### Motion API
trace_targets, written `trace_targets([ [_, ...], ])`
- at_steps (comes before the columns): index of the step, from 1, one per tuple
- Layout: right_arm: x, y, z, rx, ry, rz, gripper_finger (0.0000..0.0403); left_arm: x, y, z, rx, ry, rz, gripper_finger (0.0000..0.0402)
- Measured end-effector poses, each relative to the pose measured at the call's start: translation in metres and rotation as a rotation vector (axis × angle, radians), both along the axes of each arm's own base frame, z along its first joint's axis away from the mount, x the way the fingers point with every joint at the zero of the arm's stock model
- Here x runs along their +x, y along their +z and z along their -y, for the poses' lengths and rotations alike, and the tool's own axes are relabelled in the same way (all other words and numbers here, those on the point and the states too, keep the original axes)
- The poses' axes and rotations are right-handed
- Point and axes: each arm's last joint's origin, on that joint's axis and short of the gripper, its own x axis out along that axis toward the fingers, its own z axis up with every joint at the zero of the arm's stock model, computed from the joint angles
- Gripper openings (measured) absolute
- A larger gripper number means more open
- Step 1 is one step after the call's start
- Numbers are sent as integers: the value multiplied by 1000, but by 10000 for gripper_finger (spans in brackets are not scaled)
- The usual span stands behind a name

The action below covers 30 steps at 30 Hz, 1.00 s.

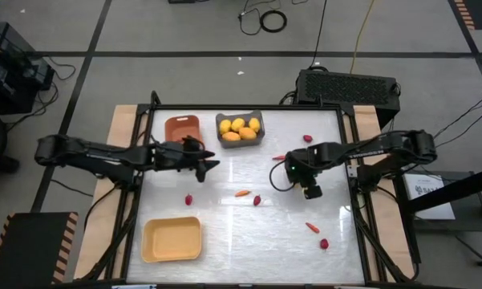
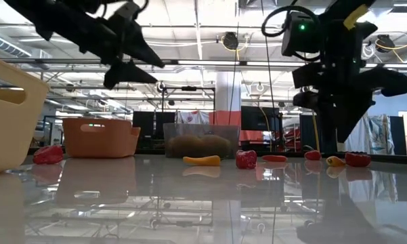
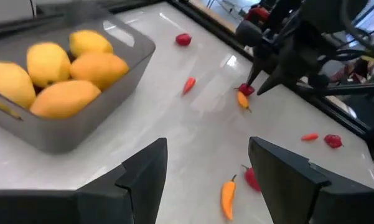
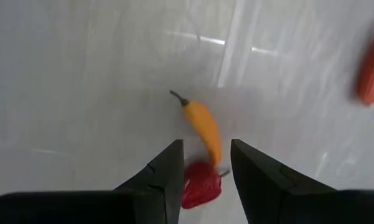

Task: Sort produce into baskets
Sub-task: Put the yellow chili pepper into the orange bin

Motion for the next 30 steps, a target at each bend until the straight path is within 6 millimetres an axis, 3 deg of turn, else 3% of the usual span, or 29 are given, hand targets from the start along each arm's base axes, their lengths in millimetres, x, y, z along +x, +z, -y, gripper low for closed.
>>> trace_targets([
  [11, 9, -23, 1, -18, 152, -77, 125, 13, -6, 2, -162, 72, 77, 233],
  [21, 18, -45, 1, -20, 217, -142, 124, 15, -9, 16, -223, 118, 92, 233],
  [30, 20, -46, 1, -7, 110, -135, 57, 15, -10, 18, -184, 98, 69, 233],
])
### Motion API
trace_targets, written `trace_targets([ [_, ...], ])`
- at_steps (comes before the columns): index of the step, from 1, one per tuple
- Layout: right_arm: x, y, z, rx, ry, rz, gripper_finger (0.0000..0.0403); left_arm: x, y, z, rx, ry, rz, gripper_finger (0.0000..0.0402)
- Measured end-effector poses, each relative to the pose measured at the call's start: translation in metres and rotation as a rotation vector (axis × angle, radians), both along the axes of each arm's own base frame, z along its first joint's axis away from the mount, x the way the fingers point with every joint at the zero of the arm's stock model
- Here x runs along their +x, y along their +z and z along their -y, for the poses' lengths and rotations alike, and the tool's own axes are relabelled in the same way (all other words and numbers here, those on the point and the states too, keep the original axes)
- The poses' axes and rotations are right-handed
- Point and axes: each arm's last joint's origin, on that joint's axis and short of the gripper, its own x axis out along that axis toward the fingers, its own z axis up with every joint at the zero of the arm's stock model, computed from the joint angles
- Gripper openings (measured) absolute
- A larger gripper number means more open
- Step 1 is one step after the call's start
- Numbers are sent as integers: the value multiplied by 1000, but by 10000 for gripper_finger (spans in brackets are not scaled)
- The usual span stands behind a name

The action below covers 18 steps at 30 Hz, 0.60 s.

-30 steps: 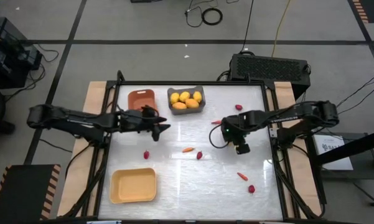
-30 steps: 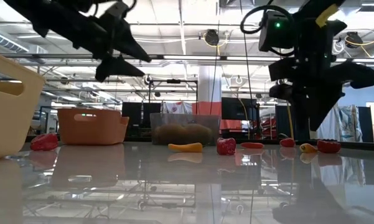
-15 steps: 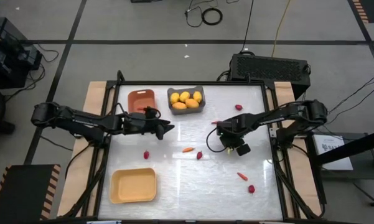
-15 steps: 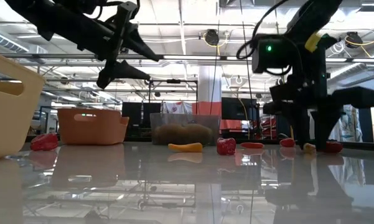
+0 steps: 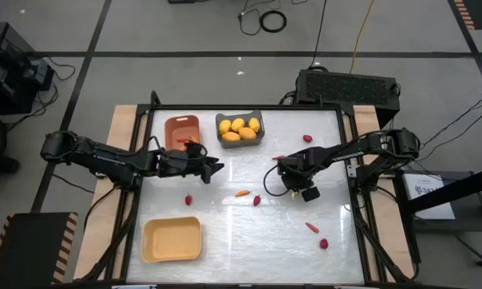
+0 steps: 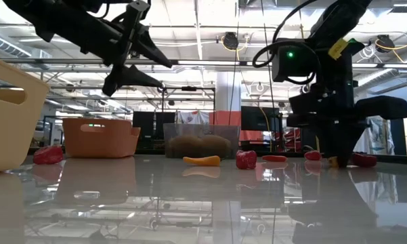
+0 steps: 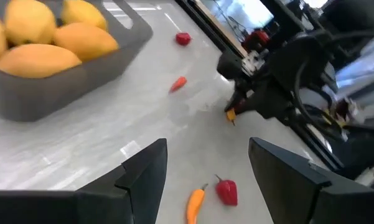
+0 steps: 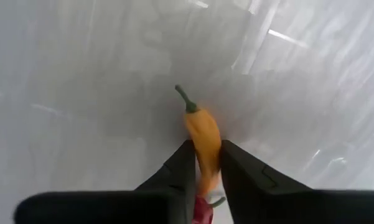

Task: Sort produce into baskets
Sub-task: Put the yellow chili pepper into the orange bin

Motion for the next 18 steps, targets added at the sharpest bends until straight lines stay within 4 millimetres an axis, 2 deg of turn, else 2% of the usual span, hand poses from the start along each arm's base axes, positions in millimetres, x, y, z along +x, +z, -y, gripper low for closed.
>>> trace_targets([
  [5, 13, 10, 1, 4, -145, 43, 27, -9, 6, 2, 87, -110, -40, 233],
  [10, 49, 44, 4, 27, -286, 279, 22, -39, 17, -6, 177, -110, -144, 233],
  [13, 77, 71, 5, 72, -340, 524, 21, -61, 24, -11, 199, -98, -186, 233],
  [16, 102, 101, 8, 114, -360, 806, 21, -80, 25, -13, 195, -90, -253, 233],
  [18, 119, 114, 12, 110, -384, 943, 20, -89, 23, -13, 191, -95, -295, 233],
])
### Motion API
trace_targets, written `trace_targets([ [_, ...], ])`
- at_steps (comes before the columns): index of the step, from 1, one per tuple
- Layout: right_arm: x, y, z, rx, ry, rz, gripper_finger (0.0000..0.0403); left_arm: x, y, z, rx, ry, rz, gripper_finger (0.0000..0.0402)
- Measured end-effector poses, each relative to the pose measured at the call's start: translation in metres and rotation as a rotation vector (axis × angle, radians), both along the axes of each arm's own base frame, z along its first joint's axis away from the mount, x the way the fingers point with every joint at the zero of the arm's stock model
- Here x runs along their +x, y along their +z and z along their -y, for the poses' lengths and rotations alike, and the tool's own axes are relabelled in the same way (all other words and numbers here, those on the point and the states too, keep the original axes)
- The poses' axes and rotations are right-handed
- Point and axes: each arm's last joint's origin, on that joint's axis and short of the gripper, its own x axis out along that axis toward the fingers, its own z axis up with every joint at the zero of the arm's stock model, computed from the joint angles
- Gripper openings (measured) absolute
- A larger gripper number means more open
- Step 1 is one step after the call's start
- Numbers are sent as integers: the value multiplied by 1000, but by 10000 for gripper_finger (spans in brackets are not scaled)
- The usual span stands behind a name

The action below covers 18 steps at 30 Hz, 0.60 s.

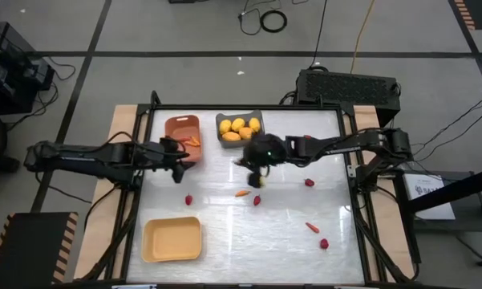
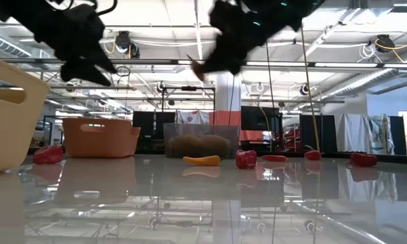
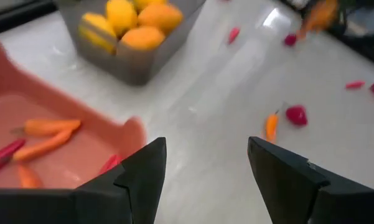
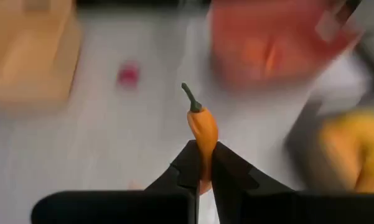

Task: Sort produce into baskets
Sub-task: Put the yellow chili pepper into the orange bin

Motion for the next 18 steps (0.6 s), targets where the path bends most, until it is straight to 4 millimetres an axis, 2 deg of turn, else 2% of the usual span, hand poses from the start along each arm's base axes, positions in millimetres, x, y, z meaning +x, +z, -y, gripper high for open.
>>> trace_targets([
  [5, 47, 15, 17, -31, -110, 116, 20, -12, -5, 1, -31, -3, -79, 233],
  [12, 126, 14, 55, 10, -175, 170, 20, -27, -20, 0, -93, 95, -276, 233],
  [18, 170, -2, 85, 157, -182, 153, 20, -38, -26, 1, -143, 167, -390, 233],
])
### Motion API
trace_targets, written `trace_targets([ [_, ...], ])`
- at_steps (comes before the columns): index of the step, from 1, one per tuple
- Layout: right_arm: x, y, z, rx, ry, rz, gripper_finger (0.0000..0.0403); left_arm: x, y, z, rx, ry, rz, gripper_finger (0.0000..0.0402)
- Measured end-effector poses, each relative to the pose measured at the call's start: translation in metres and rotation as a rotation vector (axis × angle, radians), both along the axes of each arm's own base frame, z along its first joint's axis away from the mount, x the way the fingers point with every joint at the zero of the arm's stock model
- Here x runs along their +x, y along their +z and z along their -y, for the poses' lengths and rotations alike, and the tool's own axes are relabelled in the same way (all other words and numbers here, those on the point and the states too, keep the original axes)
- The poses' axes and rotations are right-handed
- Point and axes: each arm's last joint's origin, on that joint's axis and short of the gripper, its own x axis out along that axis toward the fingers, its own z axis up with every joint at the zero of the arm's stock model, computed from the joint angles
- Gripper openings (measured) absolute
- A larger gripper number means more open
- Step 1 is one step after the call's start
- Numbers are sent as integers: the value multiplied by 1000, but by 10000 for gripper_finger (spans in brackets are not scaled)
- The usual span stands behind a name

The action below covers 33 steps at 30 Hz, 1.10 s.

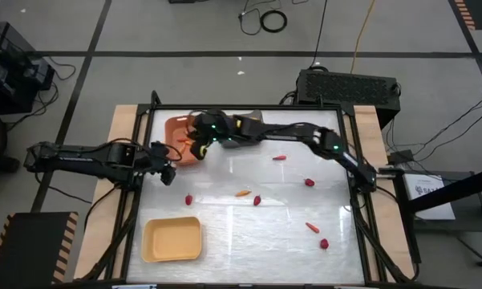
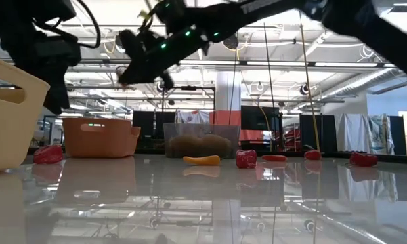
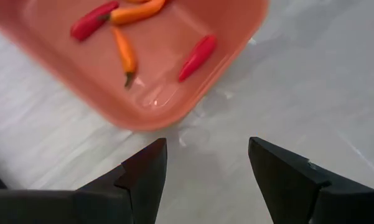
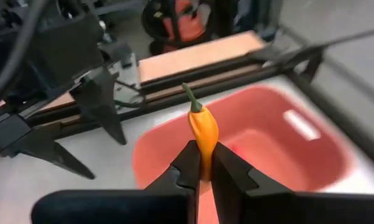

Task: Sort produce into baskets
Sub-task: Put the yellow chili pepper into the orange bin, then put the orange chili pepper into the orange bin

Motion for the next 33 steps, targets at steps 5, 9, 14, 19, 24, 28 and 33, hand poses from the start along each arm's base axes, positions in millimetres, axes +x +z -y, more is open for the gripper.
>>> trace_targets([
  [5, 15, -16, 7, 101, 3, -59, 25, -3, -1, -1, 5, 49, -23, 233],
  [9, 18, -29, 7, 121, -5, -91, 48, -3, -1, -1, 25, 59, -23, 233],
  [14, 16, -33, 7, 129, -7, -129, 89, -3, -1, -2, 45, 69, -21, 233],
  [19, 13, -35, 8, 129, -6, -173, 123, -3, -1, -2, 54, 73, -16, 233],
  [24, 2, -21, 8, 110, 8, -236, 138, -1, 0, -2, 55, 69, 3, 233],
  [28, -14, 1, 5, 96, 27, -316, 139, 6, 4, 0, 50, -4, 67, 233],
  [33, -45, 30, -5, 90, 88, -473, 139, 17, 11, 4, 11, -103, 200, 233],
])
